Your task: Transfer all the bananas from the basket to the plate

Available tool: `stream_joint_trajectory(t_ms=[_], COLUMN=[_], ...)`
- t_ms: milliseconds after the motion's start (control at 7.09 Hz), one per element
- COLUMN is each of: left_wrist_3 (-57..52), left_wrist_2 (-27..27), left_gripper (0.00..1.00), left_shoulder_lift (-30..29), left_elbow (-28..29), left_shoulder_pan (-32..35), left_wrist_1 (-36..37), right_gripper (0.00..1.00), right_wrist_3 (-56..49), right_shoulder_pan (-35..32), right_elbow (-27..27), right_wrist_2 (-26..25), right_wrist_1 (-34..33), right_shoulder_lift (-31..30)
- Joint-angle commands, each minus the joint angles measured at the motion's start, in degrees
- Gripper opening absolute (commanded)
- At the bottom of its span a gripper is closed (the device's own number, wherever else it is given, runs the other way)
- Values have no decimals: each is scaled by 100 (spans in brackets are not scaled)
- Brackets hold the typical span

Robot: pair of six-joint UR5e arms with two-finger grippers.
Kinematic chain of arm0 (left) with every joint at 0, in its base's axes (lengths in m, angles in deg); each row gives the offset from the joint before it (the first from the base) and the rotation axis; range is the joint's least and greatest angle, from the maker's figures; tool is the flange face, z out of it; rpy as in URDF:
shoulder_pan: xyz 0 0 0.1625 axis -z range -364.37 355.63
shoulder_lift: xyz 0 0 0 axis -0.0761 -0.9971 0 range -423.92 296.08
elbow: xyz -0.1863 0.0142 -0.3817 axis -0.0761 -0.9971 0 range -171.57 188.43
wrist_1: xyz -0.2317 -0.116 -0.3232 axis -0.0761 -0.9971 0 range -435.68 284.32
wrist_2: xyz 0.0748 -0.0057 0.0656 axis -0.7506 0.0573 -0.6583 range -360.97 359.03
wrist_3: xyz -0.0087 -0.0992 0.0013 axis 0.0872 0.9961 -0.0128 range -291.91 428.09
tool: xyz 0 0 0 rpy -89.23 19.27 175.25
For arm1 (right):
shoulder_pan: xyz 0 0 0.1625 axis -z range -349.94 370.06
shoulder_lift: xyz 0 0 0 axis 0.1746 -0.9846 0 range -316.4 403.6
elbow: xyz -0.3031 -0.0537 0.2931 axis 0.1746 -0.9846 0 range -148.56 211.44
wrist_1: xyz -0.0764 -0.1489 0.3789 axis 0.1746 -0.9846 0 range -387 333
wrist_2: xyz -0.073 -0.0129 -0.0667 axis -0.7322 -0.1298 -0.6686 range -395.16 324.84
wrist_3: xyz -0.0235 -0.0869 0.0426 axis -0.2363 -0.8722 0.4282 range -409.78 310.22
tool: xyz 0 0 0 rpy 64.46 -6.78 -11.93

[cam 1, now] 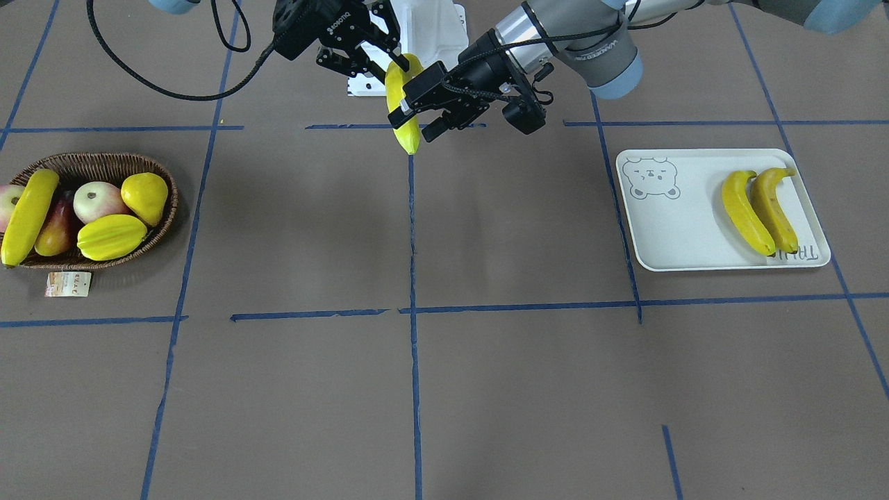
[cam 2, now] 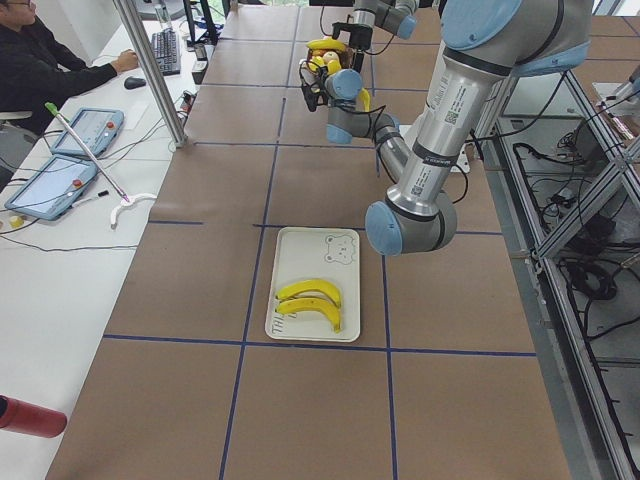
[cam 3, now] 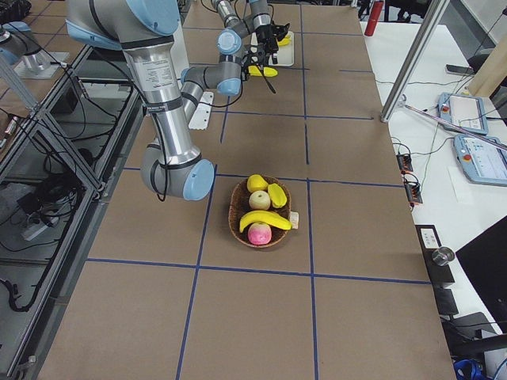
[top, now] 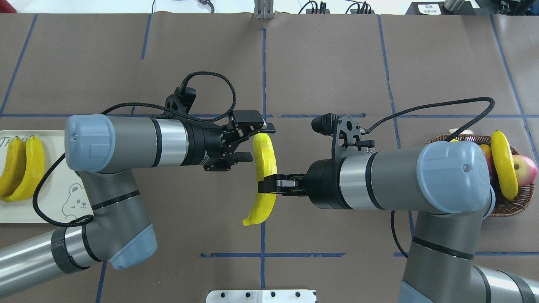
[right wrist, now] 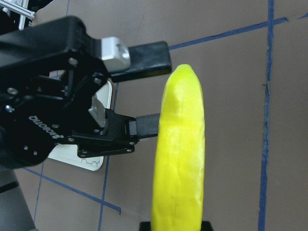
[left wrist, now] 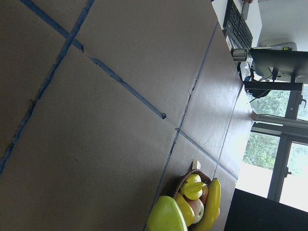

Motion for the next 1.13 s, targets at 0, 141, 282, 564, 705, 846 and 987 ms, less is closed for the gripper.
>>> stream_joint_trajectory(t_ms=[0, 141, 282, 564, 705, 846, 987], left_wrist_3=[-10, -10, -10, -53, -71, -71, -71], left_wrist_2=[11, 11, 20, 46, 55, 55, 55], left_gripper=[96, 89, 70, 1, 0, 0, 0], left_shoulder_lift=[-3, 5, 5, 23, 40, 32, 40], left_elbow=[-4, -13, -13, -109, -110, -75, -75], left_shoulder_pan=[-92, -136, -145, -154, -145, -145, -145], left_wrist_1=[-6, -6, -6, -15, 2, 2, 2], right_gripper=[0, 0, 0, 4, 55, 100, 100], right_wrist_3=[0, 0, 0, 0, 18, 9, 18], right_shoulder_pan=[16, 16, 16, 16, 16, 7, -2], right_elbow=[-3, -3, -3, -12, -3, -3, 23], right_wrist_2=[-28, -28, -28, -28, -28, -62, -54], right_wrist_1=[-4, -4, -4, -13, -13, -21, -13], right_shoulder_lift=[16, 16, 16, 16, 25, 42, 42])
